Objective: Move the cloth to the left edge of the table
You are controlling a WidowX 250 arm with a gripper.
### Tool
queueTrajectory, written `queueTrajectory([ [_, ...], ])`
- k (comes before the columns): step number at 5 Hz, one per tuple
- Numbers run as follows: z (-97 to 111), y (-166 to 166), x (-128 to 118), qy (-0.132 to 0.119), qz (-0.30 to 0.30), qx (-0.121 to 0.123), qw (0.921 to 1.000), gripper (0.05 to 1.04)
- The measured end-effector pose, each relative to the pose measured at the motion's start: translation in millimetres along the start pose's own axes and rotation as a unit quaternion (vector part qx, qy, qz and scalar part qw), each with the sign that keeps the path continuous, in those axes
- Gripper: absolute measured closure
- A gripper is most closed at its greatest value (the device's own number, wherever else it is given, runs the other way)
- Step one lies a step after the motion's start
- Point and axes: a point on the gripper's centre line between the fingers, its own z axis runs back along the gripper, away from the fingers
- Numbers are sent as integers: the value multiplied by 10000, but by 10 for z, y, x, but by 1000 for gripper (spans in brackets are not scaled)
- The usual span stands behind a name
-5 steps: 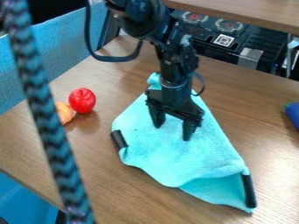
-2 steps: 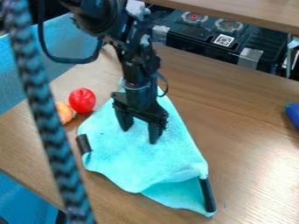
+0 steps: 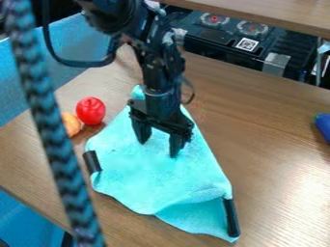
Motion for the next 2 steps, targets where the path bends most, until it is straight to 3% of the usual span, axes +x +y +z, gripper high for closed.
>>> queueTrajectory([
  [1, 179, -10, 50, 95, 304, 577, 9978, 84],
  [2, 530, 73, 101, 111, 670, 1172, 9908, 84],
])
